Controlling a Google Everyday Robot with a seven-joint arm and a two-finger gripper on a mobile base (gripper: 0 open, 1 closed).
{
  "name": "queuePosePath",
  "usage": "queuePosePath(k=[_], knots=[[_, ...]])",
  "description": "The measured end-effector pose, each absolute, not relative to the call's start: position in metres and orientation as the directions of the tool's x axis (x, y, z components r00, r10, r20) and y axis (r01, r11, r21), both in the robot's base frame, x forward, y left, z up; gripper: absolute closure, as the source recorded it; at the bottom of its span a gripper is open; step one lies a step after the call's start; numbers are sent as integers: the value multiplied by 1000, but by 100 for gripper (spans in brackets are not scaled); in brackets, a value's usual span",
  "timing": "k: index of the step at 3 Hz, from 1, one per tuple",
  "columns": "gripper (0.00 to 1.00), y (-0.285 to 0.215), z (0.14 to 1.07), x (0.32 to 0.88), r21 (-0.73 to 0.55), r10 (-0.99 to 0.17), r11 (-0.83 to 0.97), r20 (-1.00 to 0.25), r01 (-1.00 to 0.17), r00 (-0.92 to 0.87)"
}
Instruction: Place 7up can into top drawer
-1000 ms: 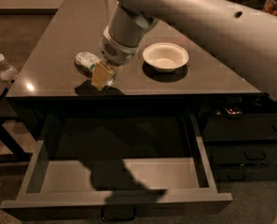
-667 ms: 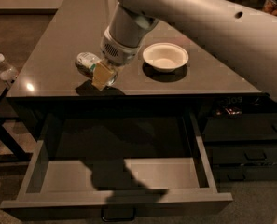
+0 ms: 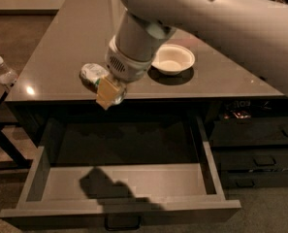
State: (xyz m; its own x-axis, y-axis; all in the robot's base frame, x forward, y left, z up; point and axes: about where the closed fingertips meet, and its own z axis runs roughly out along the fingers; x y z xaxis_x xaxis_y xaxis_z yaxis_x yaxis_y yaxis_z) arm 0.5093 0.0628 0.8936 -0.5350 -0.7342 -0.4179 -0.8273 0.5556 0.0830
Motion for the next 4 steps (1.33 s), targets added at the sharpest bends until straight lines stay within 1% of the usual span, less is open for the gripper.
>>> queuePosePath(k=[1,2,4], knots=[[100,50,873,454,118,-705,617,-356,-778,-613],[100,51,876,455,116,-705,615,-361,-780,-610],[100,46,798,417,242,-650,661,-289,-710,-703]])
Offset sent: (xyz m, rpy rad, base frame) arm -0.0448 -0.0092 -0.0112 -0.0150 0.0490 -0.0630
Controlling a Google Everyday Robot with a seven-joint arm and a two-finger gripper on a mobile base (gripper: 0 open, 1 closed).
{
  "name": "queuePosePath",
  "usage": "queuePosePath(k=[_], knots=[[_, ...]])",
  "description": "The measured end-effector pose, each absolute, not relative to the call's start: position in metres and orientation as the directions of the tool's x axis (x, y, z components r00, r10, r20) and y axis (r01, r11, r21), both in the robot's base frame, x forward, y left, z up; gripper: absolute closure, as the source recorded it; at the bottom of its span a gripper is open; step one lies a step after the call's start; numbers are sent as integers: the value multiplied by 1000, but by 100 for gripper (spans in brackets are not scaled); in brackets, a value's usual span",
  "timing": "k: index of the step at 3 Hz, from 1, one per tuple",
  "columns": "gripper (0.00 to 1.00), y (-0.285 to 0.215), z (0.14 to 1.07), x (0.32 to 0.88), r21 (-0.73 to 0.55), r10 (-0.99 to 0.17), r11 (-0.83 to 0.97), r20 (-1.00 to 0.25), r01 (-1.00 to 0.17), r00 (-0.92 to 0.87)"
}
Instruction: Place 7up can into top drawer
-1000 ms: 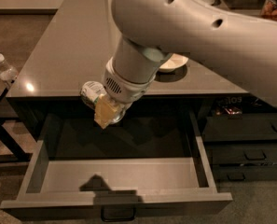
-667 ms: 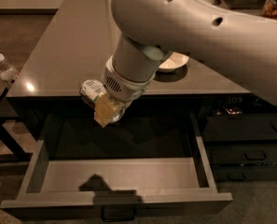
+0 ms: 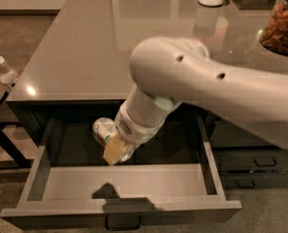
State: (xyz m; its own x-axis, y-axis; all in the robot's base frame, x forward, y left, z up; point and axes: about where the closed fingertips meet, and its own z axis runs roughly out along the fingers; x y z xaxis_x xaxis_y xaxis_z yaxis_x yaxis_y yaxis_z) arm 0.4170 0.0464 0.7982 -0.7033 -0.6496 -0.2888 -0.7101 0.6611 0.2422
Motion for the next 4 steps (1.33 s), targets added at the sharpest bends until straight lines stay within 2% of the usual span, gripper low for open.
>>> queuePosePath(k=[1,3,4], knots=[[100,47,758,399,301,-623,682,-239,-666,-745],[100,46,743,396,325,-601,690,-240,-646,-762],[100,49,706,399,356,-567,708,-228,-610,-791]])
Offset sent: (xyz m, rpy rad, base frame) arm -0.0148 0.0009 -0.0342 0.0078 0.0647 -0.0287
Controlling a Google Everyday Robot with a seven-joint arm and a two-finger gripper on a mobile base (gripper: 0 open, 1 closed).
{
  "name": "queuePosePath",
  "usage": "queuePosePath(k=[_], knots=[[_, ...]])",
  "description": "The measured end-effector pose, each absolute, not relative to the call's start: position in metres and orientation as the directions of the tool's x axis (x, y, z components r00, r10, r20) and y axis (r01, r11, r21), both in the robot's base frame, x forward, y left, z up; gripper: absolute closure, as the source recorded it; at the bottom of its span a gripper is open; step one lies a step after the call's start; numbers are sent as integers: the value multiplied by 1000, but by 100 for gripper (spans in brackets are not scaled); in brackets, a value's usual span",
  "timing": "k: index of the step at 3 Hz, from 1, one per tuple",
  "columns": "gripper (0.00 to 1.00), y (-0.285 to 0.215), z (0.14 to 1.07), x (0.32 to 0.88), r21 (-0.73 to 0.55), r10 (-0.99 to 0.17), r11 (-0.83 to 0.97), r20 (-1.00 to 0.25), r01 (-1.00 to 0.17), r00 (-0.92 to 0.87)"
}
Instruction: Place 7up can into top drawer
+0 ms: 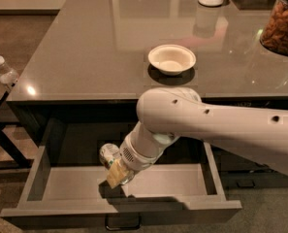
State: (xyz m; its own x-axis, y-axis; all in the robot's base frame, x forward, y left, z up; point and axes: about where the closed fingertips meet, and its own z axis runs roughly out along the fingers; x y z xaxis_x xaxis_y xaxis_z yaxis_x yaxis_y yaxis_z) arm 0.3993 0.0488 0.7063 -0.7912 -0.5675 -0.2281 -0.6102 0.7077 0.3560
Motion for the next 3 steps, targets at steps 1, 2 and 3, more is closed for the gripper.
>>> queuePosePath(k=[1,2,3], knots=[[100,52,682,413,362,-560,710,-230,-604,-796],[100,57,667,426,353,-565,709,-233,-610,-791],[100,59,650,433,351,-560,713,-237,-608,-794]])
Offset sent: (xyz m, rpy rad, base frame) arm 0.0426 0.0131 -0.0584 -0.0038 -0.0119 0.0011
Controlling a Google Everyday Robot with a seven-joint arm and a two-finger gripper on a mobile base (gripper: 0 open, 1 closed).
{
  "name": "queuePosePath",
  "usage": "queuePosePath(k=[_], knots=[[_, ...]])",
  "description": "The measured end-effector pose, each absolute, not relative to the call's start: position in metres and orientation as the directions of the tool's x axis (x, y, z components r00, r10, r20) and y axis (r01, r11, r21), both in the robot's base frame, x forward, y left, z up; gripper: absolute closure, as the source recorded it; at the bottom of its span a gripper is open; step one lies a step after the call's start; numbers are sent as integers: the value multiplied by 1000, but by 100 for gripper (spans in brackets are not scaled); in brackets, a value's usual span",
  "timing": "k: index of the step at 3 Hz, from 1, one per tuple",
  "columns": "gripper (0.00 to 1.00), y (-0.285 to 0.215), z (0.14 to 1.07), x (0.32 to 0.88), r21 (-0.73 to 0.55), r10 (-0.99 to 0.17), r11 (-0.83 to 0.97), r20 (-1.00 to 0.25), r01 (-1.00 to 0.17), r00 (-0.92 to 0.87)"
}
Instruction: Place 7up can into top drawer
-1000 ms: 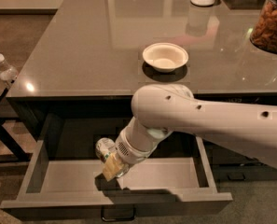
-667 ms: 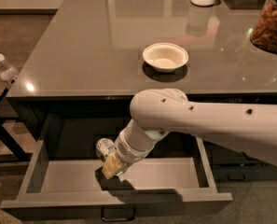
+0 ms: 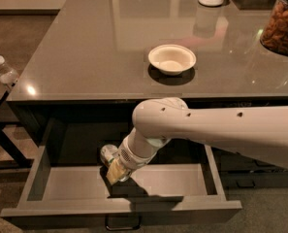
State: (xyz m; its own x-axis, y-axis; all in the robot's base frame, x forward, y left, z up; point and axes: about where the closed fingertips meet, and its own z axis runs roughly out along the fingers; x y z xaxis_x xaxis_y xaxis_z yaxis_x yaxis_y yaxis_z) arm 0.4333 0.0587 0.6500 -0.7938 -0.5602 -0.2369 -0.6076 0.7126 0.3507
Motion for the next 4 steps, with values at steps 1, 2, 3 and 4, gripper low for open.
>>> queuePosePath(k=[1,2,3,4], knots=[[100,62,634,435,351,-557,714,-239,-606,-795],[100,65,625,438,342,-561,715,-240,-610,-792],[100,68,617,436,365,-558,707,-240,-606,-795],[81,68,617,436,366,-558,707,-239,-606,-795]])
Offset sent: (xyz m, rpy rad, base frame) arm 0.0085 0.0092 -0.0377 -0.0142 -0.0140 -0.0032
